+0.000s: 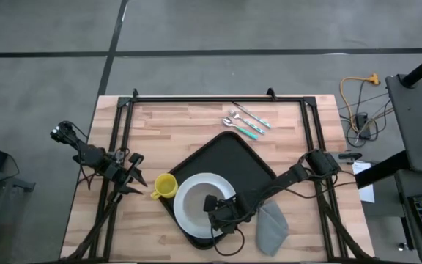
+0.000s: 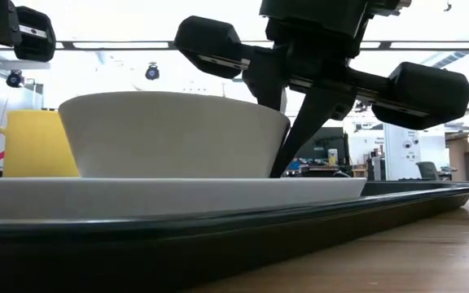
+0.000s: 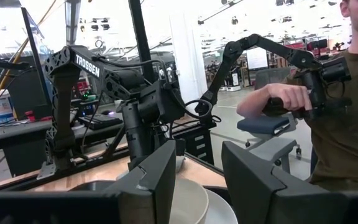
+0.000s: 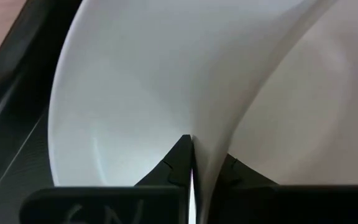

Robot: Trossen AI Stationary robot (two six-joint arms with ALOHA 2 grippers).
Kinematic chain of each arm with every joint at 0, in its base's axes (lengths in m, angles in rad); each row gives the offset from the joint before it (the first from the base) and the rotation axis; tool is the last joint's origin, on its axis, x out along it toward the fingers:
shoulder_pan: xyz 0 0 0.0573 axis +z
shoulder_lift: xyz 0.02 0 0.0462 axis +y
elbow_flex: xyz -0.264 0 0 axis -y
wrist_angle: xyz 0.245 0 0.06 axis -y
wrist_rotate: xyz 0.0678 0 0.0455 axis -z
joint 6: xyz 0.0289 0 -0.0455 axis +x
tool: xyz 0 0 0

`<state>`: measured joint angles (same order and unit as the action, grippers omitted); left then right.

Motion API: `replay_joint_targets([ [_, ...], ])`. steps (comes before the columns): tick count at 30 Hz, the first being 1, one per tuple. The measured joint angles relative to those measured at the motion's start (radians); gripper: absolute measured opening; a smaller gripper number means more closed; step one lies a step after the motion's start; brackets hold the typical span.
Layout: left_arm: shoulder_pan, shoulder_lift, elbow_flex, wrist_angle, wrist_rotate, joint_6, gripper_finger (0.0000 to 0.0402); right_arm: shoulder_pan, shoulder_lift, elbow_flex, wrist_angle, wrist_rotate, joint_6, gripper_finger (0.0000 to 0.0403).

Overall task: Set up tray
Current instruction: Put the brown bowl on the white plate on the black tray

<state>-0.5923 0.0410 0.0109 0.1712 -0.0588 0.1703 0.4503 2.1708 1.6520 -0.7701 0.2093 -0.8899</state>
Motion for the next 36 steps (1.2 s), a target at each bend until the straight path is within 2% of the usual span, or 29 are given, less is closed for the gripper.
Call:
replay_joint_targets([
  [28,0.0,0.0,0.0,0.0,0.0,0.0,0.0116,-0.012,0.0,-0.001,0.002,0.0,0.027,0.0009],
  [36,0.0,0.0,0.0,0.0,0.0,0.0,0.0116,-0.014,0.002,0.026,0.003,0.0,0.094,0.005],
])
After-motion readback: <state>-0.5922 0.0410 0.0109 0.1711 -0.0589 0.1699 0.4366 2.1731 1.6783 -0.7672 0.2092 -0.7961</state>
